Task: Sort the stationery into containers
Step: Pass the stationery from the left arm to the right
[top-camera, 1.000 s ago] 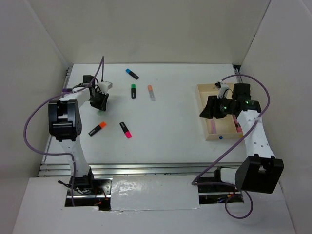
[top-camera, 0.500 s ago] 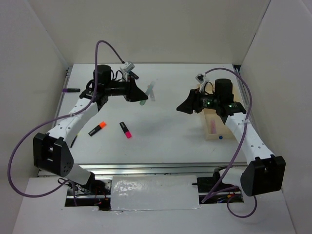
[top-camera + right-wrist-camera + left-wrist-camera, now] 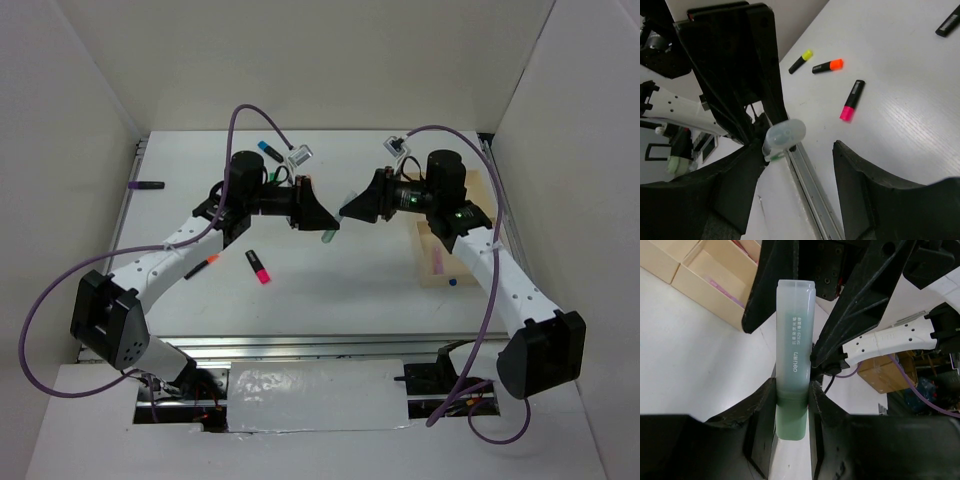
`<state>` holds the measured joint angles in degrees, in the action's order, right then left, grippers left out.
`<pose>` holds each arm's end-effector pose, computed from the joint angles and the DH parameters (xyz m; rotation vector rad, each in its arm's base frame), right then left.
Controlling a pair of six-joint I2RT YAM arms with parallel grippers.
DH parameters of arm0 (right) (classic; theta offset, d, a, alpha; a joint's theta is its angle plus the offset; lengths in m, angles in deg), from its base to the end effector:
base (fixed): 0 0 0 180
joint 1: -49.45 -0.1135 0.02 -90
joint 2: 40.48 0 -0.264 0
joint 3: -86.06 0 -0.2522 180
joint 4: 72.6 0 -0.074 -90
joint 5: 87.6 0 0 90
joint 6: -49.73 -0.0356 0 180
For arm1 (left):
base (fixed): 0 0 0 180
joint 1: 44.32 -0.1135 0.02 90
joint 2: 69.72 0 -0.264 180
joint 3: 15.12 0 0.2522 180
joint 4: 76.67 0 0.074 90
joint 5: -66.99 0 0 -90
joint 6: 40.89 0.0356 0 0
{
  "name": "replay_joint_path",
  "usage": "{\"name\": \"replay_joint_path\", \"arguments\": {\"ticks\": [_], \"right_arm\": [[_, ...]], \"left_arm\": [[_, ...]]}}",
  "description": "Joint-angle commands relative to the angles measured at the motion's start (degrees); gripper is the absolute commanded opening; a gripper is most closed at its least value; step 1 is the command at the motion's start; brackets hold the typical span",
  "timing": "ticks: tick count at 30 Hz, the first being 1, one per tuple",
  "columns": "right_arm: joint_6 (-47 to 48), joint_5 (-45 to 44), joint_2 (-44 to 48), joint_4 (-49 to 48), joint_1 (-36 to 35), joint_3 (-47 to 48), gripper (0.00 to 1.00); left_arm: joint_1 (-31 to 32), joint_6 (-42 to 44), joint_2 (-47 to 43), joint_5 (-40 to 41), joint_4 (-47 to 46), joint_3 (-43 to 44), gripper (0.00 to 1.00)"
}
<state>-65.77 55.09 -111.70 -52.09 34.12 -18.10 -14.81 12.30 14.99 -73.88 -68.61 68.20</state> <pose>0.2609 0.1009 0.3576 -0.5177 1.8773 1.3270 0.2849 -0.1930 0.3544 0.6162 1.8633 -1.5684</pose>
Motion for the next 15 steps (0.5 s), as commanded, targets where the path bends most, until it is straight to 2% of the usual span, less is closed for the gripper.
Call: {"name": "replay_joint_path", "arguments": {"ticks": [1,3,5,6,7,9,10,11,12,13,14,15], "right_arm": [[-3.76,0.93,-1.11,-6.03,-0.75,2.95,0.66],[-4.03,1.28,-1.46,-6.21,-0.84,3.48,0.63],[-4.47,1.54,-2.16,-6.48,-0.93,3.83,0.55],[-4.74,1.89,-2.25,-6.48,-1.01,3.83,0.48],[-5.35,2.59,-2.52,-8.05,-0.93,3.83,0.32],[-5.70,2.86,-2.52,-8.59,-1.01,3.57,0.19],[-5.53,3.03,-2.43,-8.59,-0.84,3.48,0.14],[-5.44,3.04,-2.34,-8.33,-0.84,3.39,0.05],[-4.57,3.04,-2.17,-7.72,-0.40,3.48,0.03],[-3.95,2.95,-1.73,-5.80,0.04,3.39,0.01],[-1.95,2.95,-1.29,-4.91,0.65,3.48,0.00],[-0.27,2.51,-1.03,-3.33,1.35,3.48,0.00]], "left_arm": [[1.41,-3.52,-2.18,-0.19,-5.37,-0.65,0.01],[1.51,-5.01,-2.00,-0.46,-6.52,-1.00,0.01],[1.68,-5.19,-1.83,-0.46,-6.96,-0.92,0.01],[1.68,-4.85,-1.83,-0.37,-6.96,-0.66,0.01],[1.68,-4.67,-1.74,-0.19,-6.70,-0.48,0.01],[1.68,-4.67,-1.74,-0.19,-6.87,-0.65,0.03],[1.68,-4.58,-1.74,-0.19,-6.79,-0.65,0.07],[1.68,-4.14,-1.74,0.24,-5.83,-0.65,0.22],[1.60,-3.62,-1.74,0.68,-4.95,-0.04,0.29],[1.51,-1.44,-1.74,1.38,-3.55,0.48,0.39],[0.99,0.33,-1.74,3.65,1.51,2.23,0.60],[0.63,2.52,-1.74,4.46,4.17,3.03,0.69]]}}
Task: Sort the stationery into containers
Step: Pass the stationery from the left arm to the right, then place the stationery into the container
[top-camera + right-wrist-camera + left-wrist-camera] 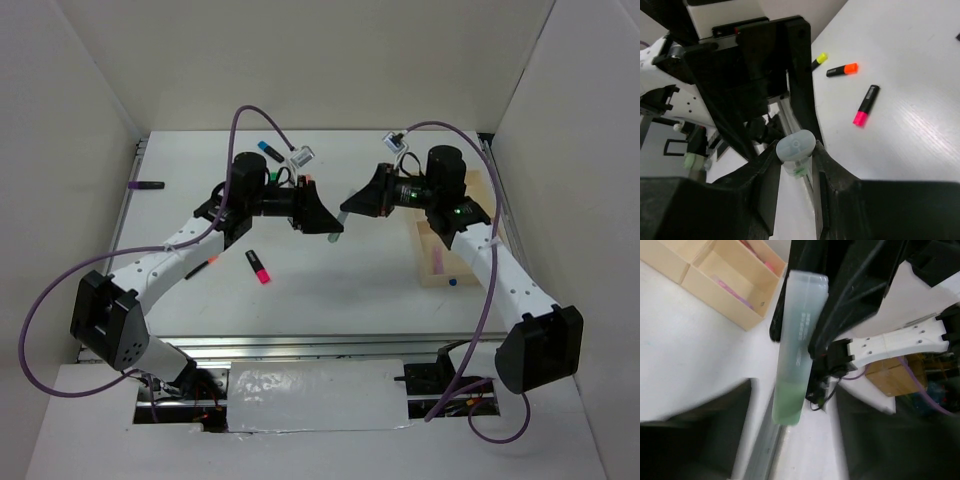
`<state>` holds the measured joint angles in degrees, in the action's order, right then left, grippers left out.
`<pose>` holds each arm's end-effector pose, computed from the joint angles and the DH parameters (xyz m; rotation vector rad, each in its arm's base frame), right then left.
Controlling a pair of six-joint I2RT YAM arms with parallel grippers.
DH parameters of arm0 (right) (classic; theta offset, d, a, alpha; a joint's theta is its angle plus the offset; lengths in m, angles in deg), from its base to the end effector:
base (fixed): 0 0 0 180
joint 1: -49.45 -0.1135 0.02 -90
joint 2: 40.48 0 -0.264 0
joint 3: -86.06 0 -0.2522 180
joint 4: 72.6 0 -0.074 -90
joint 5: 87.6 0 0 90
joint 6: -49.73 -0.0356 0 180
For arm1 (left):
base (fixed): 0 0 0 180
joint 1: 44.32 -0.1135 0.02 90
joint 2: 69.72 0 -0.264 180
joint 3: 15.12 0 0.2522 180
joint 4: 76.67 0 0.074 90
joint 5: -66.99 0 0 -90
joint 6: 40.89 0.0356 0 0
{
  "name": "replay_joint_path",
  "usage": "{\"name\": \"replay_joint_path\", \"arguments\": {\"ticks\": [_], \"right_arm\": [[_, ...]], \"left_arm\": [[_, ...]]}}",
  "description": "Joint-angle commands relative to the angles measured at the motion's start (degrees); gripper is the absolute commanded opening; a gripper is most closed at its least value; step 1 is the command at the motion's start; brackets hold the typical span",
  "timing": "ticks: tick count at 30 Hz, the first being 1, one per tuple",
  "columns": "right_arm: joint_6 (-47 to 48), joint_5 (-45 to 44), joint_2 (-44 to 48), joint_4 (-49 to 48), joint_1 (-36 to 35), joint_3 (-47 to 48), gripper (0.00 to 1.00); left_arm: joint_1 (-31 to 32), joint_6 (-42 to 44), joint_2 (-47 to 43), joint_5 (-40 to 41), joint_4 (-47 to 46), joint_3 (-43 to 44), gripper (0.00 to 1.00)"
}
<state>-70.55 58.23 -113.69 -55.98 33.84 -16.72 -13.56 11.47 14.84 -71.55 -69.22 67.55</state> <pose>0.2685 0.1056 0.3634 -0.5198 1.8541 1.4184 0.2814 -0.1985 0.3522 0.5907 1.8727 -1.5590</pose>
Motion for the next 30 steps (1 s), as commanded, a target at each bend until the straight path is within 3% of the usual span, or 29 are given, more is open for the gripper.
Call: {"name": "replay_joint_path", "arguments": {"ticks": [1,4,8,13,18,22,26,30], "right_arm": [[6.88,-1.33,2.27,5.62,3.56,2.28,0.00],[21.28,-9.73,5.00,20.02,8.30,3.77,0.00],[36.92,-21.45,9.04,30.27,17.08,1.85,0.00],[45.46,-31.63,12.92,32.48,25.45,-1.76,0.00],[49.70,-37.46,6.25,36.60,27.74,-0.18,0.00],[51.29,-40.71,0.97,37.67,28.45,0.44,0.01],[52.17,-44.05,-4.47,37.84,28.54,0.87,0.08],[51.90,-45.90,-8.17,39.07,28.62,1.84,0.35]], "left_arm": [[-1.14,8.50,-1.67,2.91,6.12,4.48,0.88],[-4.04,20.54,-1.94,8.96,19.55,8.17,0.99],[-7.29,29.46,-3.42,18.37,27.31,8.71,0.99],[-7.30,33.78,-6.16,27.69,24.50,4.66,0.99],[-4.93,35.10,-1.77,37.17,28.53,8.17,0.99],[-2.47,34.49,3.15,53.58,29.26,11.07,0.99],[0.17,32.99,7.10,63.89,28.10,13.44,0.99],[0.09,30.01,11.24,62.34,27.58,17.40,0.99]]}}
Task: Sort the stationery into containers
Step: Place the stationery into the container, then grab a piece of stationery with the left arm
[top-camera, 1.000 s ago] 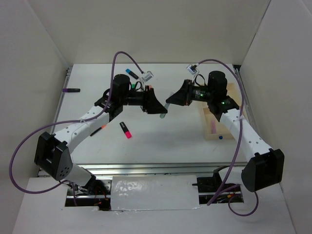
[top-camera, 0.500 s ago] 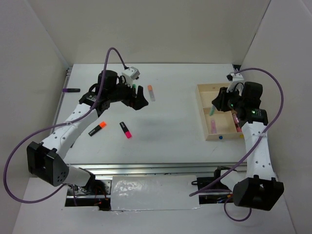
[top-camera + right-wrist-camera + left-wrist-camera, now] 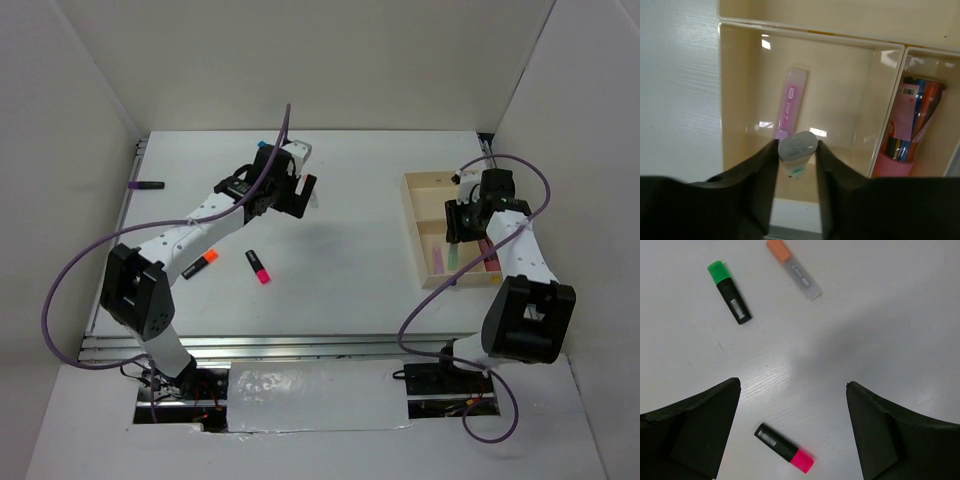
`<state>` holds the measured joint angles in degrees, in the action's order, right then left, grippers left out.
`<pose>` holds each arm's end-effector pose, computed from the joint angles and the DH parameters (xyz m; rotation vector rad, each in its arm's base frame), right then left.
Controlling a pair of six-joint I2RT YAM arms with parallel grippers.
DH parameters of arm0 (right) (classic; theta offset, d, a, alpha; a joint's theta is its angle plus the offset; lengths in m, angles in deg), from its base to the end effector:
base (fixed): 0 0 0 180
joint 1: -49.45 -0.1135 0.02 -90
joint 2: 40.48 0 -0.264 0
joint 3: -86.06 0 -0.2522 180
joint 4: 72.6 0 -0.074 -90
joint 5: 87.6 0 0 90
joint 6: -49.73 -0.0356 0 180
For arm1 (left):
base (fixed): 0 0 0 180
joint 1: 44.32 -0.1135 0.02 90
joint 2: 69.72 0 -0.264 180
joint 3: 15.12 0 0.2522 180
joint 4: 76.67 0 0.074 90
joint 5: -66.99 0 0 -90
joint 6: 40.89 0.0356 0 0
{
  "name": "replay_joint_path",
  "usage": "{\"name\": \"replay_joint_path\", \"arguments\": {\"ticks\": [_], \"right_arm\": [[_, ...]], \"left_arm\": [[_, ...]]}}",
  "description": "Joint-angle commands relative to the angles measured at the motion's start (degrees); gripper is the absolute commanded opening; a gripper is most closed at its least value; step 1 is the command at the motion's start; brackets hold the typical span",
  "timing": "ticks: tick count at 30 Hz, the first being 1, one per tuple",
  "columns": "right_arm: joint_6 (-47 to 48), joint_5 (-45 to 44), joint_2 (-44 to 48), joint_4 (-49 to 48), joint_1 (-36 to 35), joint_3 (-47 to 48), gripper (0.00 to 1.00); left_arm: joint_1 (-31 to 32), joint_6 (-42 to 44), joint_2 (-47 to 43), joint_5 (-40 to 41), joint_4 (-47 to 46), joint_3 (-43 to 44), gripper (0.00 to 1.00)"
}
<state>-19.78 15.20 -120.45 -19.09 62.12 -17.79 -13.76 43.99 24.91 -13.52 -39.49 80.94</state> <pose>0.2792 -0.0547 0.2651 -0.2558 2.5219 0.0605 0.3319 -0.1892 0.3192 0.3910 2.1549 -0.1705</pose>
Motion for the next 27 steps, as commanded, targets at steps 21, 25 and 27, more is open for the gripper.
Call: {"name": "replay_joint_path", "arguments": {"ticks": [21,25,27], "right_arm": [[-4.93,5.65,3.50,7.45,0.17,7.39,0.63],[-5.72,6.62,3.85,7.63,0.08,7.66,0.63],[-5.90,6.80,4.03,7.63,0.08,7.66,0.62]], "left_arm": [[1.43,-14.47,32.63,12.39,-6.81,25.80,0.84],[1.16,-15.79,35.79,12.22,-8.56,26.07,0.85],[1.16,-16.41,36.85,11.60,-9.09,26.15,0.84]]}}
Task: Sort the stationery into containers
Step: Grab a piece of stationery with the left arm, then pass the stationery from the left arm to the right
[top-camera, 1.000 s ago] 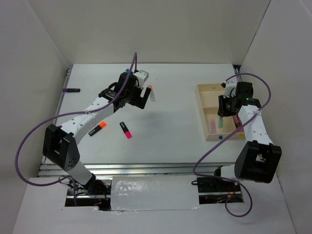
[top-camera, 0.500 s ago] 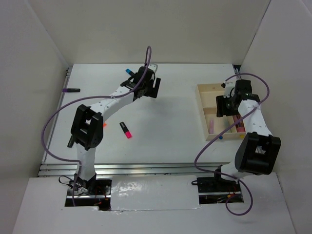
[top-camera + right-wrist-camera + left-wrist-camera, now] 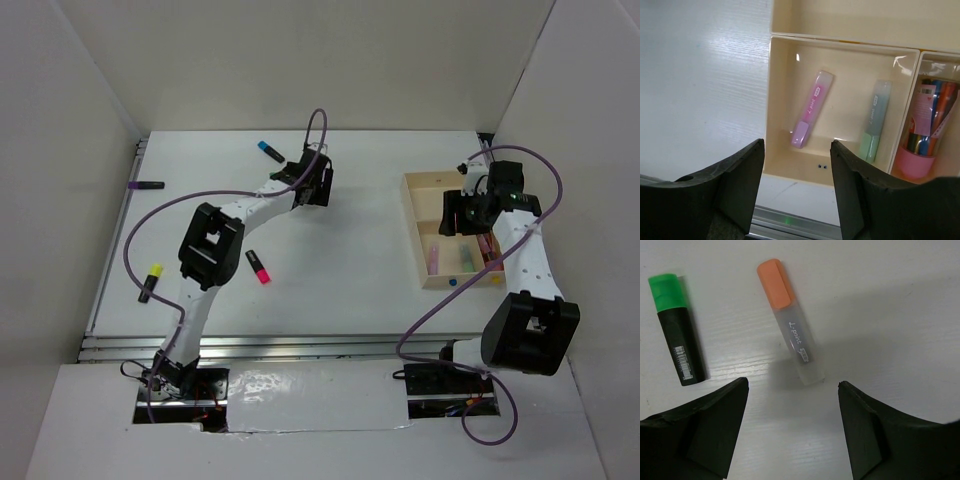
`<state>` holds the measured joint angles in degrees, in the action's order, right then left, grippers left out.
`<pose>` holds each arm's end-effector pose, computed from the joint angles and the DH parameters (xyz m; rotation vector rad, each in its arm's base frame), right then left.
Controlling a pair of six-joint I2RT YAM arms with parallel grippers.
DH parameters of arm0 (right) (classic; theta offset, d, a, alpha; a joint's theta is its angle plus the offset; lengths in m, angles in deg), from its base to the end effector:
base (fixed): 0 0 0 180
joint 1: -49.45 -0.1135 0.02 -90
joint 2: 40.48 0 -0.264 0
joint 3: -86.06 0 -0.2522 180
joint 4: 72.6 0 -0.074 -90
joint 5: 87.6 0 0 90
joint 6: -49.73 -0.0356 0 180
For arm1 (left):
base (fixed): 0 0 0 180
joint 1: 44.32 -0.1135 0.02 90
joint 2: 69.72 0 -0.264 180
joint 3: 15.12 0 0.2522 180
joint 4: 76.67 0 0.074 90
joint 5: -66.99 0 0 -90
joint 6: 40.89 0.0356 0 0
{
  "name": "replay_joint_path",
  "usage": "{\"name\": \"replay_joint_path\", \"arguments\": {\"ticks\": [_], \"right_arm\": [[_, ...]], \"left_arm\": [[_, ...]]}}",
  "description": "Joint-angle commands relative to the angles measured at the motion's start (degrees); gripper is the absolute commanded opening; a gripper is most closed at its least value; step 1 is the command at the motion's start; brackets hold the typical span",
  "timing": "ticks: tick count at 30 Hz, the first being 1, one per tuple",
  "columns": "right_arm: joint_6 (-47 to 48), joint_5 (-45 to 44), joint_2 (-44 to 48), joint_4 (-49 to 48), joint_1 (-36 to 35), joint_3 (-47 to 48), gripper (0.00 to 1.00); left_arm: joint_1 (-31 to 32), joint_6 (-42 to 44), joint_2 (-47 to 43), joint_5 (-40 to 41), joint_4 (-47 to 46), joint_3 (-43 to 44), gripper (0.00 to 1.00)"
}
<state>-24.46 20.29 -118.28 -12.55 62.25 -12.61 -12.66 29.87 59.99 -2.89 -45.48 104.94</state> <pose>0.2710 -0.0504 0.2971 -0.1836 2.4916 0.1952 0.4478 -0.2618 0.2041 0.0612 2.2324 -0.0810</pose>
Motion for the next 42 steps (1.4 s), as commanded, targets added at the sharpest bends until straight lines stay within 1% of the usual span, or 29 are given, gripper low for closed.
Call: {"name": "replay_joint_path", "arguments": {"ticks": [1,5,8,11,14,15,17,18,19,20,22,23,24,25,26,27,28,29,30,31,32,33,34,35,37,40,41,42], "right_arm": [[-1.40,1.97,1.95,1.09,-0.05,2.57,0.62],[-1.58,3.20,2.21,1.53,-0.05,3.09,0.62],[-2.54,5.04,2.21,1.88,-0.05,3.88,0.62],[-4.29,7.94,1.51,2.23,-0.14,5.20,0.62],[-6.58,9.44,0.90,1.01,-0.49,5.73,0.62],[-7.72,9.71,0.63,0.13,-1.01,6.17,0.62],[-8.52,10.23,-0.33,-0.31,-1.63,6.78,0.62],[-9.48,11.11,-0.68,-0.32,-2.16,7.05,0.62],[-9.83,11.98,-1.30,-0.32,-2.34,7.66,0.62],[-11.23,13.12,-1.56,-0.14,-2.43,7.92,0.62],[-13.08,18.48,-1.83,-0.14,-2.51,8.19,0.63],[-15.35,20.24,-1.66,-1.01,-2.51,8.02,0.64],[-17.46,23.82,-1.04,-2.06,-2.60,7.06,0.64],[-19.14,25.42,-0.60,-5.03,-2.69,6.44,0.65],[-22.72,26.92,0.01,-7.06,-2.78,4.43,0.66],[-24.67,28.15,1.50,-9.26,-2.86,3.37,0.69],[-26.69,29.99,2.21,-13.98,-3.47,2.40,0.73],[-29.93,30.62,3.00,-16.03,-4.18,0.39,0.74],[-31.18,31.50,4.22,-19.53,-5.58,-0.33,0.75],[-33.28,31.50,4.76,-20.78,-6.55,-0.77,0.75],[-33.91,31.42,5.20,-21.75,-7.69,-1.30,0.75],[-34.27,30.37,5.38,-22.63,-9.00,-1.21,0.76],[-34.97,29.84,5.38,-22.47,-11.45,-0.87,0.76],[-35.06,29.75,4.94,-22.38,-12.44,-0.17,0.76],[-37.07,29.66,4.68,-23.59,-16.29,0.11,0.77],[-40.50,28.70,5.37,-27.55,-19.81,-0.33,0.79],[-41.21,28.52,5.38,-28.95,-20.44,-0.33,0.85],[-42.43,28.43,5.20,-29.23,-20.97,0.36,0.85]], "left_arm": [[0.07,-2.38,3.17,0.80,-2.93,2.94,0.84],[-0.11,-2.38,6.16,1.50,-2.23,5.14,0.81],[-0.55,-2.38,7.48,0.27,-2.31,5.67,0.79],[-0.63,-1.85,8.72,0.45,-1.70,6.37,0.73],[-0.81,-1.94,8.98,-0.69,-1.26,5.94,0.61],[-0.90,-1.76,8.98,-1.22,-1.00,5.67,0.53],[-1.07,-0.80,8.72,-2.80,-0.12,5.41,0.45],[-1.16,-0.62,8.11,-3.15,0.41,4.62,0.34],[-1.34,-0.79,7.58,-3.77,0.76,4.01,0.29],[-1.60,-1.06,5.92,-5.95,1.98,2.35,0.15],[-2.21,-2.89,2.85,-9.55,2.43,-0.73,0.01],[-2.39,-3.86,-1.17,-13.05,2.26,-5.18,0.00],[-2.65,-5.18,-3.82,-15.79,0.86,-7.84,0.00],[-2.83,-5.97,-6.63,-18.34,-0.89,-11.00,0.00],[-3.01,-6.94,-13.19,-22.97,-5.87,-17.90,0.00],[-3.01,-8.77,-16.56,-24.93,-8.96,-21.28,0.00],[-3.01,-9.92,-20.25,-26.69,-11.34,-24.44,0.00],[-2.83,-10.80,-26.03,-29.58,-13.45,-29.00,0.00],[-2.66,-12.55,-28.61,-30.74,-15.65,-30.35,0.00],[-2.57,-13.53,-30.81,-32.06,-15.67,-31.32,0.00],[-2.31,-14.15,-34.31,-33.46,-15.67,-32.37,0.00],[-2.04,-15.55,-35.74,-35.65,-15.15,-32.65,0.00],[-1.87,-16.34,-37.06,-36.55,-14.88,-32.74,0.00],[-1.43,-16.87,-39.25,-37.60,-14.71,-33.35,0.00],[-0.47,-18.72,-41.54,-39.45,-13.31,-33.53,0.00],[1.03,-21.00,-43.13,-40.95,-12.95,-33.62,0.00],[1.38,-21.97,-43.66,-41.56,-13.56,-33.96,0.00],[1.82,-22.24,-44.45,-41.65,-14.61,-34.32,0.00]]}}
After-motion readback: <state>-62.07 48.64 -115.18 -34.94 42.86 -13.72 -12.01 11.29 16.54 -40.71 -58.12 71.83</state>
